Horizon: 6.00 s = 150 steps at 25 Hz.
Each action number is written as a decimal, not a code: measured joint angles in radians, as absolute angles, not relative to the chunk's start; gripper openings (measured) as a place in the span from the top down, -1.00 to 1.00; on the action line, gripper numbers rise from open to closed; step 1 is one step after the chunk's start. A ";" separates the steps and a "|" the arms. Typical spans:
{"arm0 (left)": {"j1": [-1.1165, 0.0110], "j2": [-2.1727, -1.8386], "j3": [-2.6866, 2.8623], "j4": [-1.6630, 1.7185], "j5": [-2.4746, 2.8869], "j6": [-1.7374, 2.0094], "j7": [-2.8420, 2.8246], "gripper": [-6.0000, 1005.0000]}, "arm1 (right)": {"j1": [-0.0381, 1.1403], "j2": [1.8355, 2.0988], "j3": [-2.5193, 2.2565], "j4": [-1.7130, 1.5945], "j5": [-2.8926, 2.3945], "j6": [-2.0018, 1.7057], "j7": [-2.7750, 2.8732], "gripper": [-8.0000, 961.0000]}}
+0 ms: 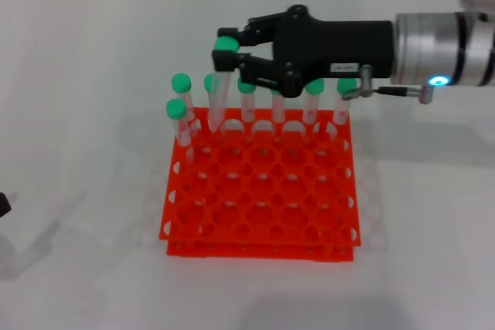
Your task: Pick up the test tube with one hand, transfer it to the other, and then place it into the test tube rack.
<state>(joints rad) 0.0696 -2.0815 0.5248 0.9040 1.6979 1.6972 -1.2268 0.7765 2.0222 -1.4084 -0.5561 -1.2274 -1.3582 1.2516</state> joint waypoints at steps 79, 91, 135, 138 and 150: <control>-0.071 -2.080 0.512 0.847 1.749 1.667 -1.233 -0.78 | 0.785 2.028 -1.626 -0.585 -1.235 -1.078 1.285 0.44; -0.077 -2.080 0.510 0.846 1.759 1.667 -1.233 -0.78 | 0.794 2.026 -1.649 -0.588 -1.236 -1.070 1.290 0.44; -0.309 -2.009 0.517 0.739 2.106 1.784 -1.261 -0.78 | 0.291 1.996 -1.421 -0.698 -1.332 -1.301 1.145 -0.83; -0.317 -2.000 0.518 0.739 2.117 1.816 -1.258 -0.78 | 0.292 1.990 -1.420 -0.685 -1.337 -1.321 1.135 -0.82; -0.336 -1.999 0.545 0.740 2.123 1.860 -1.256 -0.78 | 0.306 1.957 -1.419 -0.683 -1.345 -1.369 1.146 -0.82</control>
<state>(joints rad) -0.3359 -1.9987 0.5450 0.7398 2.1230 1.8596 -1.2562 0.3059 1.9574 -1.4192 -0.6831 -1.3452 -1.3691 1.1465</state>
